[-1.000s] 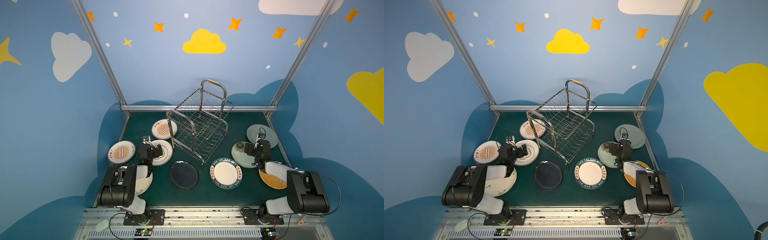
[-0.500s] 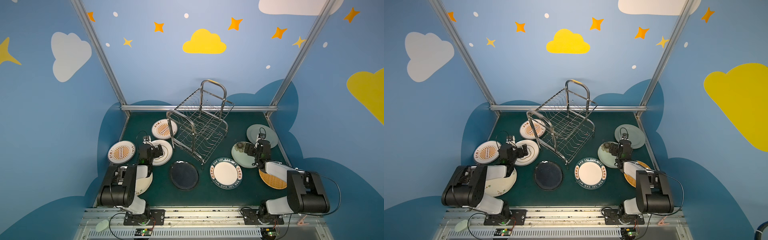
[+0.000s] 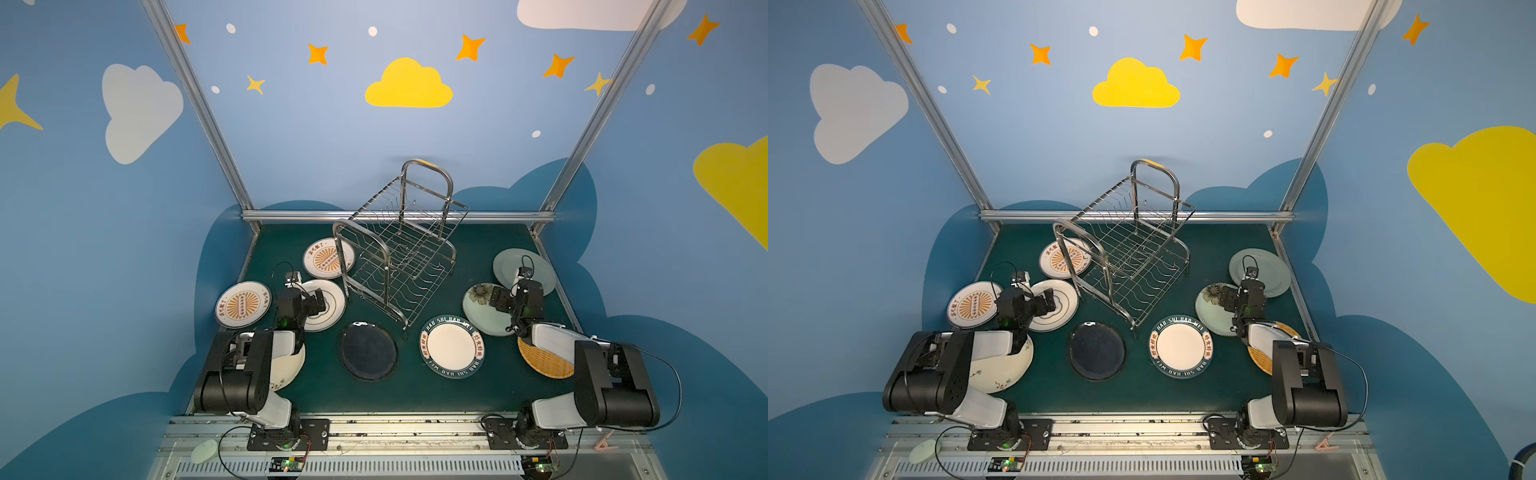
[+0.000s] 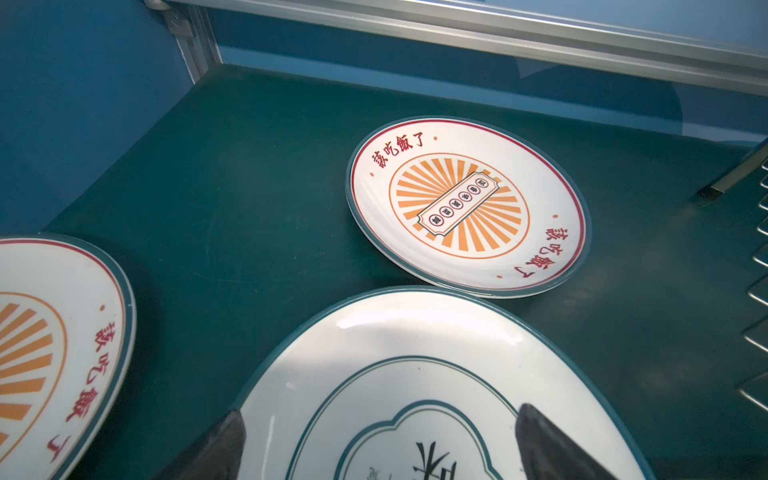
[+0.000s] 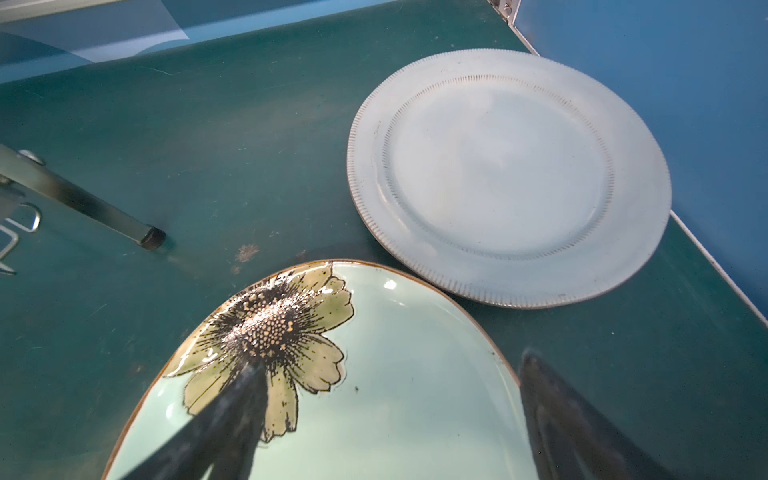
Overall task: Load plates into a dish rack
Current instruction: Rotate the dish rack at the top-center of the table.
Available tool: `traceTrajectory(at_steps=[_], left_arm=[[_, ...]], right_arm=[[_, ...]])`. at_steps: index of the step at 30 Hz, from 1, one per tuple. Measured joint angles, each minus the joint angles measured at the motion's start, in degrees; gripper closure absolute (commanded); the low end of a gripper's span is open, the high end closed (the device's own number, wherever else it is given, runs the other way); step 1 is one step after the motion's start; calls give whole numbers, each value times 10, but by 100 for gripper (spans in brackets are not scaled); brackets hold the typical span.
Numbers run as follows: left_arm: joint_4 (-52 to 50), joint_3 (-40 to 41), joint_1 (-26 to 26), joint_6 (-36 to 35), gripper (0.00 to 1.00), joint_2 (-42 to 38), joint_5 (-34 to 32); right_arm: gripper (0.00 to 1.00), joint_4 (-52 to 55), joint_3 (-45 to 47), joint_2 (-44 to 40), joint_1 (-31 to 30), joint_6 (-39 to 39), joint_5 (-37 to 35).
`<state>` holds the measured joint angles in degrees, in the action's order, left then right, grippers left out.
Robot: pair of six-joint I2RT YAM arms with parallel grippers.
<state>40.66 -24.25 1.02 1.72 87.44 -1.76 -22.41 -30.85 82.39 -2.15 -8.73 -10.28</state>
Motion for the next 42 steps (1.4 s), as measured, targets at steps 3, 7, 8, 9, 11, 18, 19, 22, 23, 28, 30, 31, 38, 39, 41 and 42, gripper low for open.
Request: traceTrajectory(at_steps=[3,7,8,9,11,18,19,22,23,28,30,31,38,39,41,42], left_arm=[[-2,0,0,0,0,0,0],[-3,0,0,0,0,0,0],[-3,0,0,0,0,0,0],[-3,0,0,0,0,0,1],[-3,0,0,0,0,0,1],[-3,0,1,0,0,0,2],[-3,0,1,0,0,0,2],[-3,0,2,0,0,0,3],[-3,0,2,0,0,0,3],[-2,0,6,0,0,0,9],[-3,0,6,5,0,-2,8],[-9,0,6,8,0,-7,2],[-261,-115,6,109,0,-139,-112],[-303,-136,6,141,0,-159,-132],[-388,-174,6,206,0,-192,-154],[-427,-191,6,235,0,-204,-156]], right_arm=[[8,0,0,0,0,0,0],[8,0,0,0,-1,0,0],[8,0,0,0,-1,0,0],[8,0,0,0,-2,0,0],[8,0,0,0,-2,0,0],[8,0,0,0,-3,0,-1],[8,0,0,0,-3,0,-1],[8,0,0,0,-3,0,-1],[8,0,0,0,-3,0,-1],[8,0,0,0,-3,0,-1],[8,0,0,0,-3,0,-2],[8,0,0,0,-3,0,-3],[6,31,-3,-40,-38,7,-56],[2,54,-12,-51,-45,3,-67],[2,117,-50,-70,-50,-14,-87],[2,141,-74,-76,-50,-24,-90]])
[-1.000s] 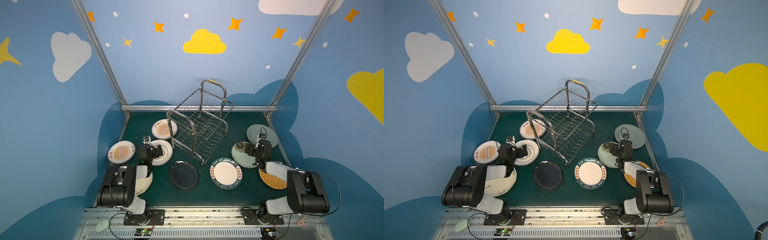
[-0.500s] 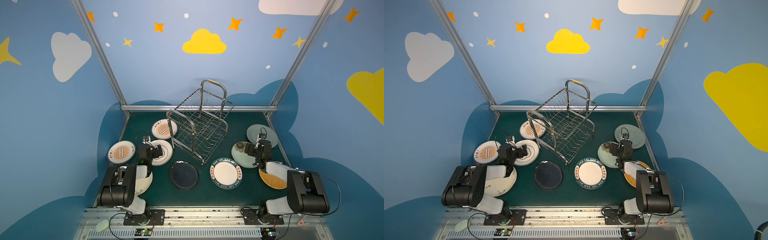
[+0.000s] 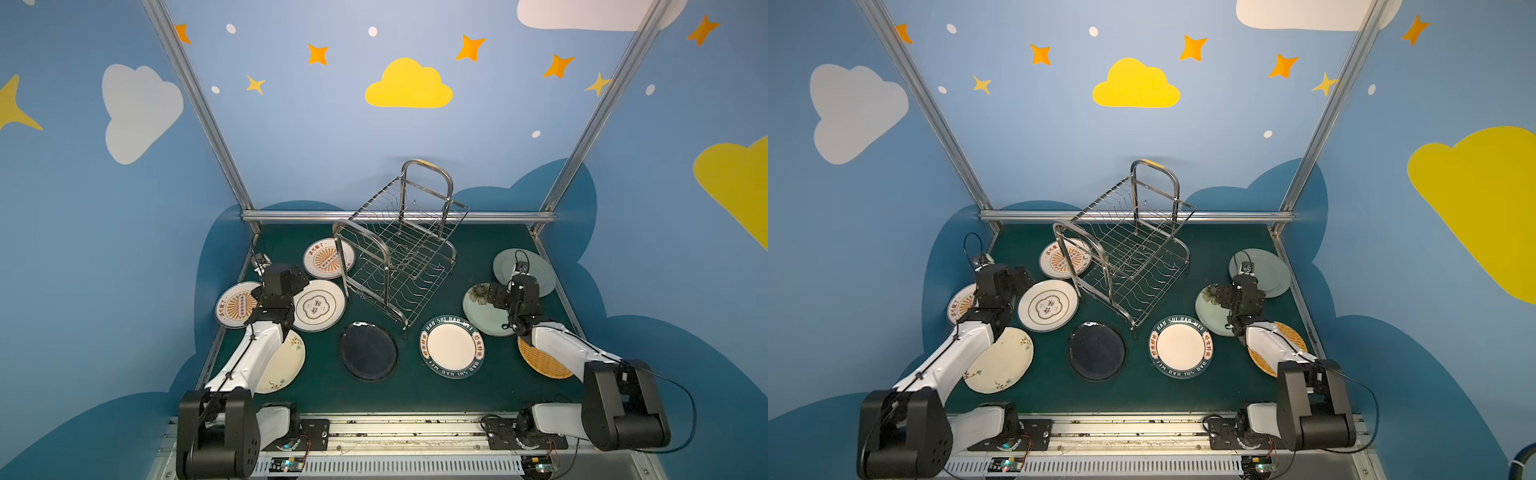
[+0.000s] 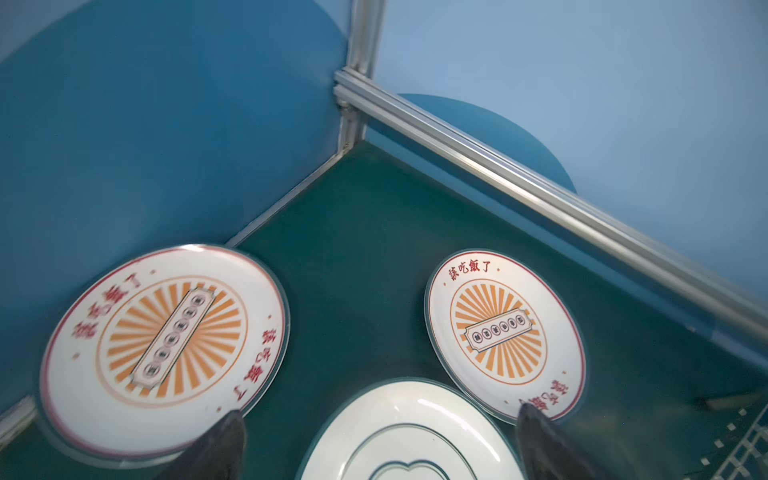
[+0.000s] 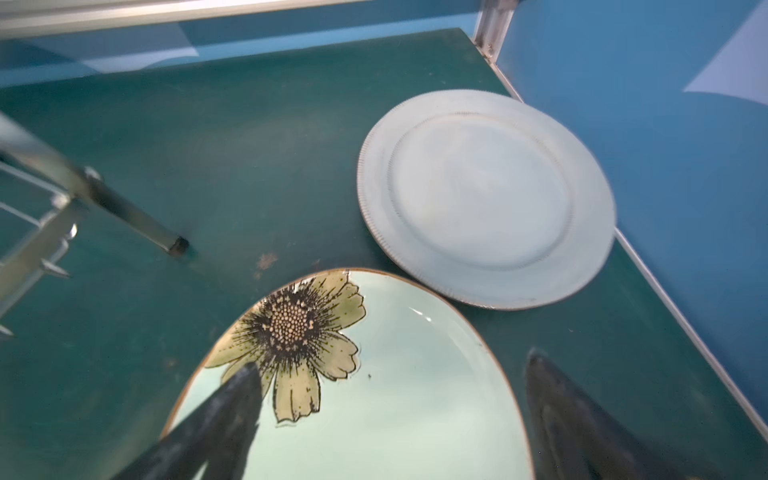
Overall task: Load plates into a dish rack
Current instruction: Rotate the dish rack at the top-center of the table.
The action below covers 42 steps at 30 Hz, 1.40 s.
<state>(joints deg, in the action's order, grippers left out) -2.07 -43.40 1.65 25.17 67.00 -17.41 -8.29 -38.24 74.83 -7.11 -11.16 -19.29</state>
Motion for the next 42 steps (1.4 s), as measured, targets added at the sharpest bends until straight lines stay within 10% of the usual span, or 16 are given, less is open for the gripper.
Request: traceTrajectory(at_steps=[9,19,30,42], left_arm=[[-180,12,1,142,0,-92,203],[-104,87,-88,245,3,-81,427],[47,49,-134,362,6,32,439],[86,-19,-134,394,5,124,417]], right_arm=[[2,87,-102,6,30,-105,116],[12,105,-137,94,-16,-71,305],[17,106,-303,245,-79,11,364],[11,102,-367,342,-89,11,279]])
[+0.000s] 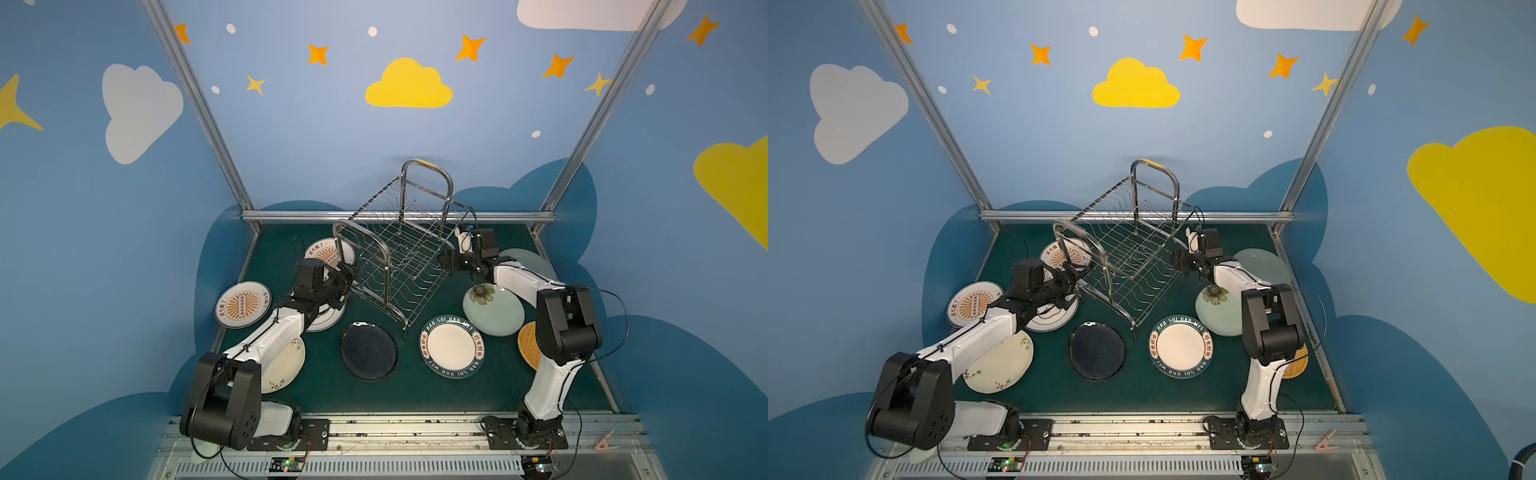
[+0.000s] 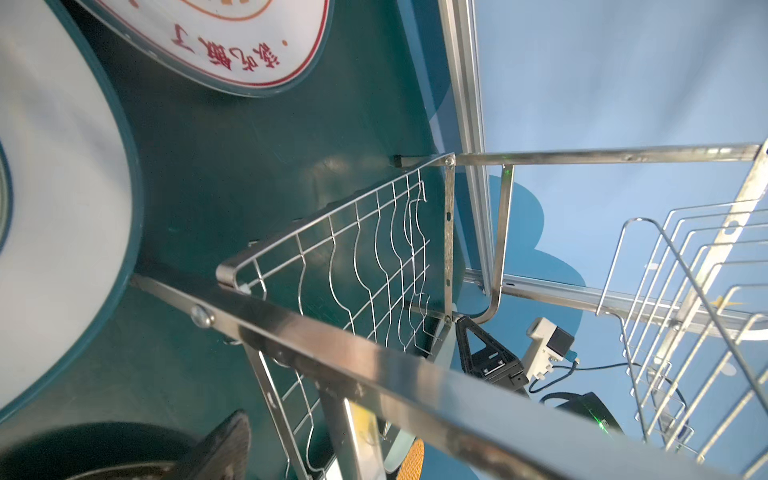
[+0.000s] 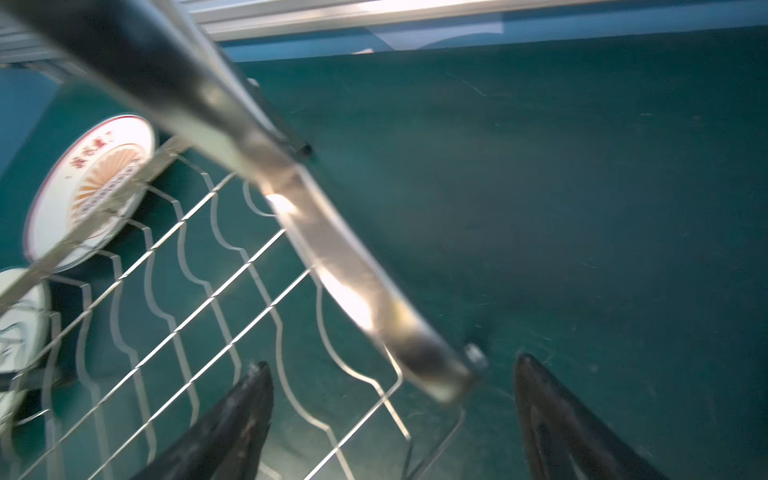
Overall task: Load plates into a dish rack
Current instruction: Rotate the dish rack at the top-center of the table.
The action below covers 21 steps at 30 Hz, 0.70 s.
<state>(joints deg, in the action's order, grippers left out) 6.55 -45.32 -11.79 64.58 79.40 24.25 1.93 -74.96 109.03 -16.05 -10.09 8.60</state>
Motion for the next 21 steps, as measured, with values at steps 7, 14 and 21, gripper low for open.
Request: traceTrajectory(at_steps=[7,14,21], left_arm=[[-3,-14,-1,0,5,24,-4],[-3,-39,15,-5,4,50,7],[-5,-76,38,-24,4,105,37]], right_arm=[[10,-13,-13,16,-2,-28,-56],[10,-21,-20,19,-3,-67,-108],[11,-20,4,6,-12,-103,-176]])
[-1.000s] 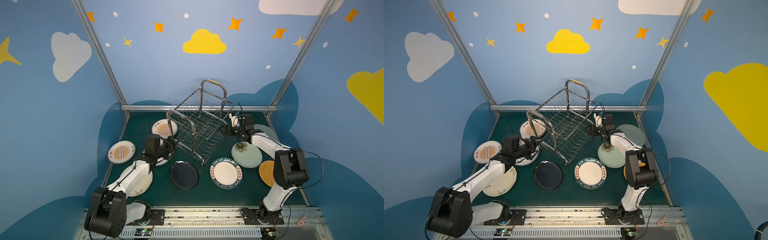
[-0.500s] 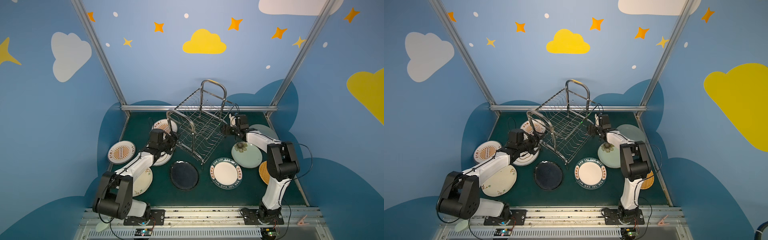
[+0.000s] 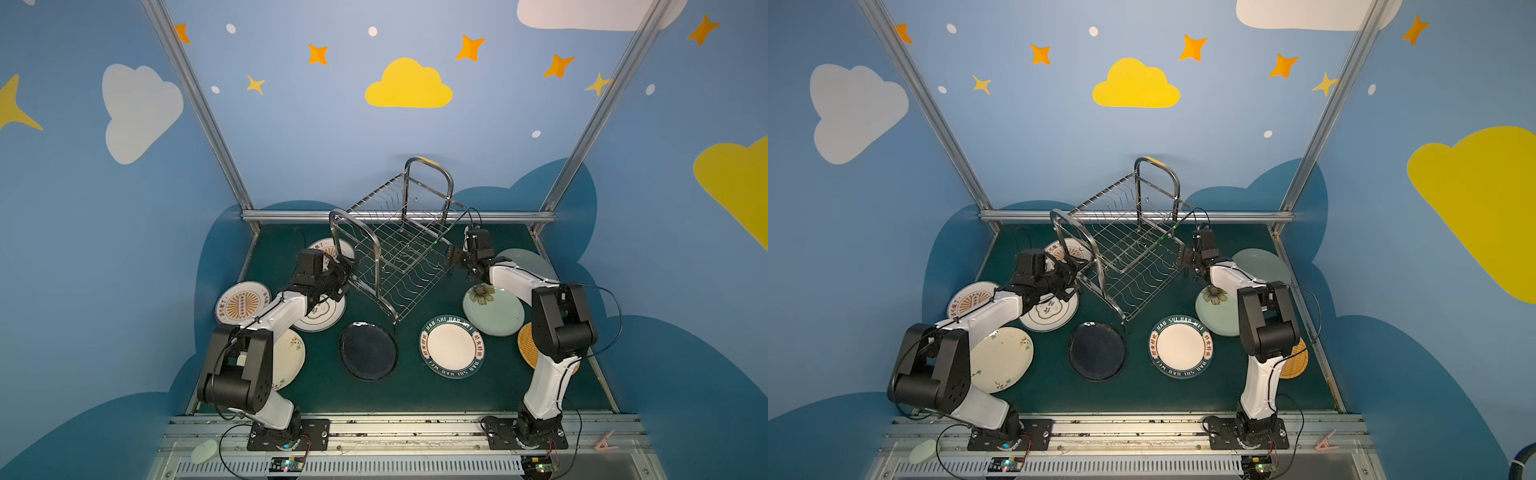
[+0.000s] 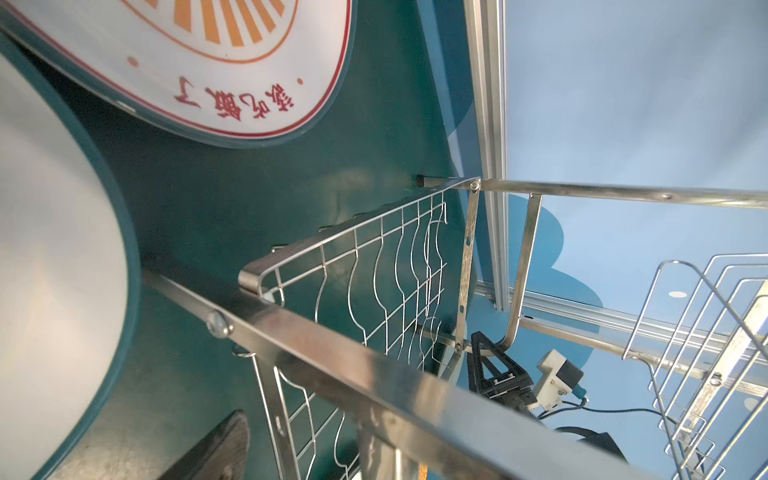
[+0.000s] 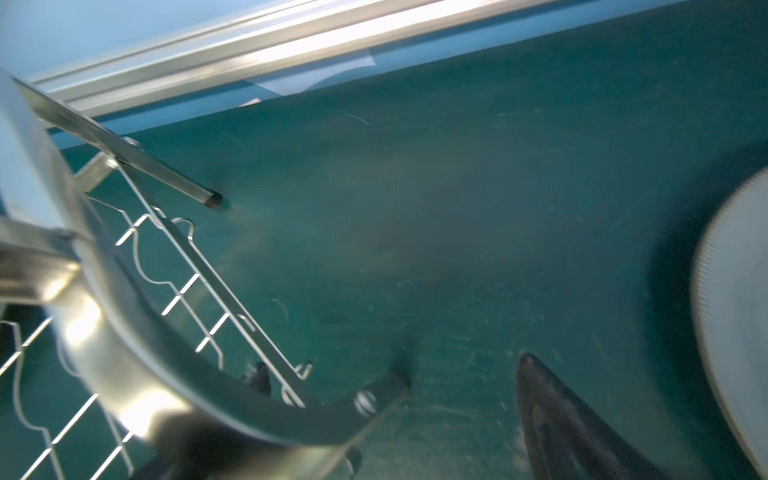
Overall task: Load plates into a dish rack
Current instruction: Rotate the dish rack at the top-center of the table.
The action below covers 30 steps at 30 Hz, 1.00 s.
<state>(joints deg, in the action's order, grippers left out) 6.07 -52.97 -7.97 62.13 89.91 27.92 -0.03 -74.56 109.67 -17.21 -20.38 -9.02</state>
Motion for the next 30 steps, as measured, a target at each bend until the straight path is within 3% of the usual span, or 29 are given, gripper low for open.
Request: traceTrajectory(at_steps=[14,21,26,30], left_arm=[[-28,-125,17,-45,3,123,54],[-42,-210,21,-60,3,204,75],[-56,-267,21,-62,4,255,89],[-57,-293,24,-59,4,269,101]], right_arm=[[10,59,23,-56,-2,-29,-118],[10,77,78,-117,15,-47,-155],[10,80,113,-159,30,-52,-134],[9,78,131,-191,46,-49,-68]])
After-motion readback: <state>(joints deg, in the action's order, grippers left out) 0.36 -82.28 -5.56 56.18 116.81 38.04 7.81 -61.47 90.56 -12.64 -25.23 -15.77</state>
